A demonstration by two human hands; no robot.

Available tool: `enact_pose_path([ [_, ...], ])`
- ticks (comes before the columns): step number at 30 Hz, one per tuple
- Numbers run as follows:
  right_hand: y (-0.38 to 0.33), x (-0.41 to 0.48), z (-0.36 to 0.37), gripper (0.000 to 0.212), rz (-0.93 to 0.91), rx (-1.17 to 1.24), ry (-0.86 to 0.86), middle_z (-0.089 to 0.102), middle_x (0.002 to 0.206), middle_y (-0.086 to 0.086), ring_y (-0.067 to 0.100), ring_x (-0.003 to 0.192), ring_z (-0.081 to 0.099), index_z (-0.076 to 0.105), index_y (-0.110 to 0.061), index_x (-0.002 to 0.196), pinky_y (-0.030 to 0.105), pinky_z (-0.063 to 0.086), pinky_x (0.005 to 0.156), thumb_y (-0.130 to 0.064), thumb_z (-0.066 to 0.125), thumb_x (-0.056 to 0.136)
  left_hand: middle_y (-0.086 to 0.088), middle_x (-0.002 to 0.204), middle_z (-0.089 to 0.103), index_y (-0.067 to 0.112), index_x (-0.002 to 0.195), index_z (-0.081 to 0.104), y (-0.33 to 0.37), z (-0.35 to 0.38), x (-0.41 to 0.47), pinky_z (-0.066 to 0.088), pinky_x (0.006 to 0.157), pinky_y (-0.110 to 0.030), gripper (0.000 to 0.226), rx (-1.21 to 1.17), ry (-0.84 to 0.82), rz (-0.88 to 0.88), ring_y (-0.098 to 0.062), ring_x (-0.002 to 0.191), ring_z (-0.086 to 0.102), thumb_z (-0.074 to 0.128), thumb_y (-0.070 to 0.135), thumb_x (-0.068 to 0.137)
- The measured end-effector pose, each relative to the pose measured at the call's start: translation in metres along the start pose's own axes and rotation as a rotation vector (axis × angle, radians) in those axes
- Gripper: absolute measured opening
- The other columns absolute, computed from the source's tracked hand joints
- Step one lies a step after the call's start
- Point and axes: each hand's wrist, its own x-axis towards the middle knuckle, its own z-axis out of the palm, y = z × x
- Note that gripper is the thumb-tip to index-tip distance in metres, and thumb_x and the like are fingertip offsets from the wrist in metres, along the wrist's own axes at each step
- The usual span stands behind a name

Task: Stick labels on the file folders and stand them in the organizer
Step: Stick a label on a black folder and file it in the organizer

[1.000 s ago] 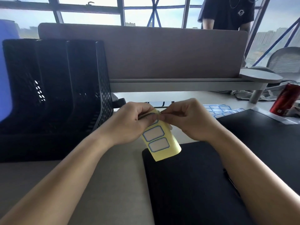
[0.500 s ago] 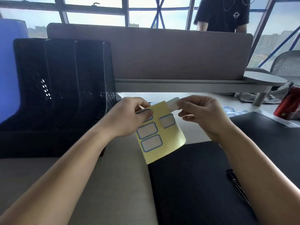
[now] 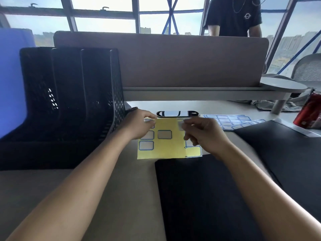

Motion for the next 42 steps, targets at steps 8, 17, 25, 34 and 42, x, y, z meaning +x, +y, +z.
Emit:
enact_pose_path([
  [8, 0.011, 0.002, 0.012, 0.016, 0.026, -0.030, -0.050, 0.068, 0.063, -0.002, 0.018, 0.055, 0.047, 0.075, -0.023, 0.095, 0.030, 0.042, 0.056, -0.033, 0.062, 0.096, 0.009, 0.108, 0.071, 0.039, 0.114, 0.064, -0.009, 0.008, -0.009, 0.055, 0.079, -0.033, 0.024, -0.033, -0.029, 0.078, -0.018, 0.083, 0.069, 0.058, 0.029, 0.093],
  [17, 0.006, -0.005, 0.023, 0.018, -0.175, -0.320, -0.018, 0.070, 0.067, -0.005, -0.001, 0.047, 0.053, 0.073, -0.028, 0.105, 0.012, 0.038, 0.049, -0.033, 0.057, 0.099, 0.013, 0.051, 0.052, 0.014, 0.080, 0.072, 0.018, 0.006, -0.007, 0.038, 0.059, -0.024, 0.048, -0.171, 0.052, 0.079, -0.001, 0.052, 0.049, 0.056, 0.058, 0.090],
  [25, -0.003, -0.013, 0.025, 0.021, -0.289, -0.489, -0.042, 0.071, 0.068, -0.003, -0.010, 0.056, 0.057, 0.075, -0.023, 0.103, 0.007, 0.039, 0.054, -0.025, 0.054, 0.100, 0.004, 0.081, 0.076, 0.027, 0.084, 0.080, 0.023, -0.002, -0.004, 0.055, 0.074, -0.039, 0.027, -0.053, -0.086, 0.184, -0.019, 0.080, 0.068, 0.067, 0.051, 0.085],
  [34, -0.001, -0.012, 0.027, 0.021, -0.408, -0.543, -0.021, 0.068, 0.067, -0.002, 0.014, 0.062, 0.061, 0.074, -0.030, 0.107, 0.034, 0.052, 0.062, -0.024, 0.056, 0.098, 0.026, 0.069, 0.067, 0.031, 0.079, 0.075, 0.027, -0.022, -0.008, 0.044, 0.065, -0.020, 0.014, 0.023, -0.150, 0.227, 0.003, 0.076, 0.063, 0.073, 0.045, 0.082],
  [42, 0.002, -0.011, 0.030, 0.021, -0.480, -0.551, -0.006, 0.063, 0.060, -0.006, 0.011, 0.052, 0.052, 0.072, -0.024, 0.086, 0.033, 0.049, 0.056, -0.027, 0.057, 0.100, 0.011, 0.086, 0.070, 0.020, 0.083, 0.073, 0.031, -0.021, -0.012, 0.053, 0.081, -0.032, 0.016, 0.144, -0.064, 0.284, -0.008, 0.085, 0.064, 0.065, 0.032, 0.091],
])
